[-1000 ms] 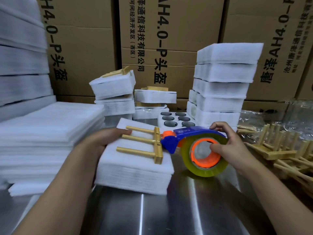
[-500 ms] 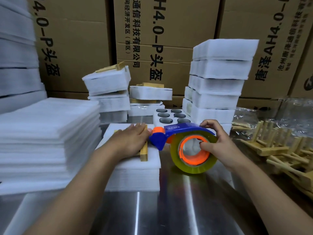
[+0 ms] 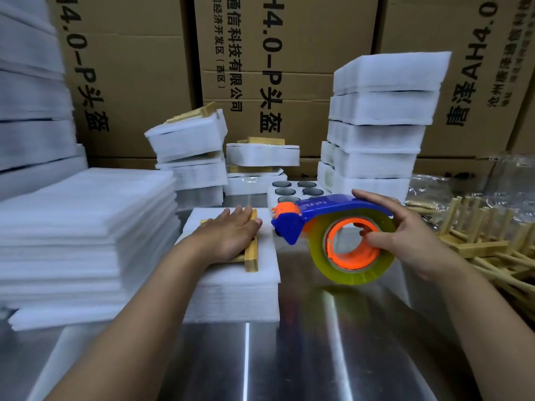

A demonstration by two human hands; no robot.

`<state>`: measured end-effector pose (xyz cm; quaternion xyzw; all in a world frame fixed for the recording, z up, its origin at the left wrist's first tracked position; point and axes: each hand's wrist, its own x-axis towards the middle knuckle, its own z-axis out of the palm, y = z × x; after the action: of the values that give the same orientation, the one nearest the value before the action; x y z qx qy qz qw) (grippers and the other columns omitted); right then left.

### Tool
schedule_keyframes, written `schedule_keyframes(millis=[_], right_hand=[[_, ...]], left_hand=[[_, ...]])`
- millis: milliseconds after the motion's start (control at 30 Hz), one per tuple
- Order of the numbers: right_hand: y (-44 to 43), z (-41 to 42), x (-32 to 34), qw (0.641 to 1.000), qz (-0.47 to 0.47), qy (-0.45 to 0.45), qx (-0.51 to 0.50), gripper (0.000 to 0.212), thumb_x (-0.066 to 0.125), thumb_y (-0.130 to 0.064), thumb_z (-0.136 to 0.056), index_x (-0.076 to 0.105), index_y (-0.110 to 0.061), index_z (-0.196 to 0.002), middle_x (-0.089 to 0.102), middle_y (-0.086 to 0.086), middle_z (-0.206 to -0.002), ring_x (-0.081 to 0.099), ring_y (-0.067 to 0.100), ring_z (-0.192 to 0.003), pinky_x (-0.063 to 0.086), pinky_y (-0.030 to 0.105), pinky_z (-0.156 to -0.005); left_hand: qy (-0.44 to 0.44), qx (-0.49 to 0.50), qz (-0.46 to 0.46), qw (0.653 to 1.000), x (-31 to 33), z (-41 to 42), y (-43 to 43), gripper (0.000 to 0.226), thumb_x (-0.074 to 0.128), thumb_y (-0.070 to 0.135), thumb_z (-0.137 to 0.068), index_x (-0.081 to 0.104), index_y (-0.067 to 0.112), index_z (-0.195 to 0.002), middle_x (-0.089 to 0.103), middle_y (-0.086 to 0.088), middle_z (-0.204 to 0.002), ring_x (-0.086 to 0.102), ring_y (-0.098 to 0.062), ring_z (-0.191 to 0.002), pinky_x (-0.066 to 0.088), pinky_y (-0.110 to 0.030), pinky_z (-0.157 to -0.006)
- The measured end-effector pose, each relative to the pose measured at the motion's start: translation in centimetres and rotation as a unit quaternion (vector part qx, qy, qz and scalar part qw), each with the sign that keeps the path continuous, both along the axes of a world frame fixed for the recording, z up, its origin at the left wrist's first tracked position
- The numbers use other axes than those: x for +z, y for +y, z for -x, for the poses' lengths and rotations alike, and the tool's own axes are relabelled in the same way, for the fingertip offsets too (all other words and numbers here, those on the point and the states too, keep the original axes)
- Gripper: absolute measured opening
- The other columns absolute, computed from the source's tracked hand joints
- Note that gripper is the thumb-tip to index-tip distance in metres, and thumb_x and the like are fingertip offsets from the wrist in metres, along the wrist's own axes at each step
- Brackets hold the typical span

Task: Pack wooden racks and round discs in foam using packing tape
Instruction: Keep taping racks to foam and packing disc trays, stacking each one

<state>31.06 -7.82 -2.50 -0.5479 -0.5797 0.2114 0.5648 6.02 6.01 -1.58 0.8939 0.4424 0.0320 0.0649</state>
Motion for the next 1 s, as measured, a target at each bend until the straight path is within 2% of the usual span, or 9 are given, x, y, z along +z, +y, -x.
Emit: schedule_keyframes(millis=[133, 233, 400, 467, 567, 633, 767, 933, 1000], right_hand=[[-0.5, -1.3, 0.1, 1.0, -0.012, 0.007, -0.018, 0.083, 0.056, 0.021, -0.077, 0.063, -0.055, -0.109, 0.053, -0.001, -0.129, 0.064, 0.022, -0.079, 0.051, 0.037, -0.072], [-1.1, -2.7, 0.0, 0.999, -0.024, 0.019, -0.031, 0.08, 0.055, 0.023, -0.078, 0.065, -0.05, -0.109, 0.059, -0.003, -0.125, 0.059, 0.025, -0.08, 0.048, 0.035, -0.073], [-2.2, -3.8, 0.2, 0.996, -0.04, 0.064, -0.044, 0.074, 0.046, 0.029, -0.076, 0.067, -0.034, -0.109, 0.072, -0.006, -0.081, 0.061, 0.005, -0.064, 0.05, 0.015, -0.059], [-2.4, -3.7, 0.4, 0.997, -0.029, 0.027, -0.061, 0.07, 0.047, 0.03, -0.075, 0.065, -0.027, -0.112, 0.069, -0.001, -0.095, 0.061, 0.002, -0.066, 0.05, 0.012, -0.059], [-2.6, -2.8, 0.9, 0.994, -0.01, -0.079, -0.079, 0.071, 0.051, 0.03, -0.072, 0.065, -0.032, -0.104, 0.048, 0.008, -0.12, 0.056, -0.008, -0.086, 0.045, 0.004, -0.069], [-2.3, -1.7, 1.2, 0.99, 0.01, -0.129, -0.061, 0.073, 0.052, 0.029, -0.071, 0.065, -0.036, -0.101, 0.042, 0.004, -0.118, 0.052, -0.013, -0.086, 0.043, 0.003, -0.067], [-1.5, 1.1, 1.3, 0.977, 0.042, -0.21, -0.004, 0.076, 0.053, 0.024, -0.072, 0.067, -0.045, -0.102, 0.041, -0.011, -0.111, 0.055, 0.0, -0.073, 0.045, 0.016, -0.056], [-0.8, 2.0, 1.9, 0.972, 0.049, -0.229, 0.008, 0.075, 0.051, 0.022, -0.073, 0.066, -0.046, -0.102, 0.04, -0.012, -0.11, 0.055, 0.01, -0.068, 0.043, 0.017, -0.052], [-0.3, 1.9, 2.2, 0.972, 0.066, -0.226, 0.011, 0.074, 0.052, 0.021, -0.074, 0.066, -0.045, -0.103, 0.041, -0.011, -0.111, 0.055, 0.005, -0.068, 0.044, 0.017, -0.053]], left_hand=[[-0.025, 0.017, 0.023, 0.999, 0.0, 0.1, 0.0, 0.054, 0.011, 0.042, -0.102, -0.001, 0.023, -0.151, -0.005, 0.001, -0.159, -0.006, -0.02, -0.146, 0.005, -0.043, -0.117], [-0.036, 0.019, 0.035, 0.999, 0.1, 0.1, 0.0, 0.056, 0.012, 0.044, -0.101, 0.0, 0.024, -0.152, -0.005, 0.002, -0.159, -0.006, -0.019, -0.146, 0.004, -0.043, -0.118], [-0.051, 0.026, 0.043, 0.997, 0.1, 0.1, -0.1, 0.056, 0.013, 0.045, -0.101, 0.001, 0.026, -0.151, -0.004, 0.004, -0.159, -0.006, -0.018, -0.146, 0.003, -0.042, -0.117], [-0.056, 0.025, 0.046, 0.997, 0.1, 0.1, 0.0, 0.056, 0.013, 0.046, -0.1, 0.001, 0.026, -0.151, -0.004, 0.004, -0.159, -0.005, -0.018, -0.146, 0.003, -0.042, -0.117], [-0.065, 0.029, 0.046, 0.996, 0.0, 0.0, 0.1, 0.056, 0.014, 0.048, -0.1, 0.003, 0.026, -0.151, -0.002, 0.005, -0.159, -0.004, -0.017, -0.146, 0.003, -0.041, -0.118], [-0.067, 0.028, 0.043, 0.996, -0.1, 0.0, 0.1, 0.056, 0.014, 0.048, -0.1, 0.004, 0.026, -0.151, -0.001, 0.005, -0.159, -0.003, -0.017, -0.146, 0.004, -0.041, -0.117], [-0.057, 0.025, 0.035, 0.997, -0.1, 0.0, 0.3, 0.056, 0.013, 0.047, -0.1, 0.006, 0.027, -0.152, -0.001, 0.005, -0.159, -0.002, -0.018, -0.146, 0.005, -0.042, -0.117], [-0.049, 0.024, 0.027, 0.998, -0.3, 0.0, 0.4, 0.056, 0.013, 0.047, -0.099, 0.008, 0.028, -0.152, 0.0, 0.006, -0.159, -0.002, -0.018, -0.146, 0.005, -0.043, -0.117], [-0.058, 0.031, 0.025, 0.998, -0.3, -0.2, 0.3, 0.057, 0.014, 0.048, -0.099, 0.007, 0.027, -0.152, 0.001, 0.006, -0.159, -0.001, -0.018, -0.146, 0.006, -0.042, -0.117]])
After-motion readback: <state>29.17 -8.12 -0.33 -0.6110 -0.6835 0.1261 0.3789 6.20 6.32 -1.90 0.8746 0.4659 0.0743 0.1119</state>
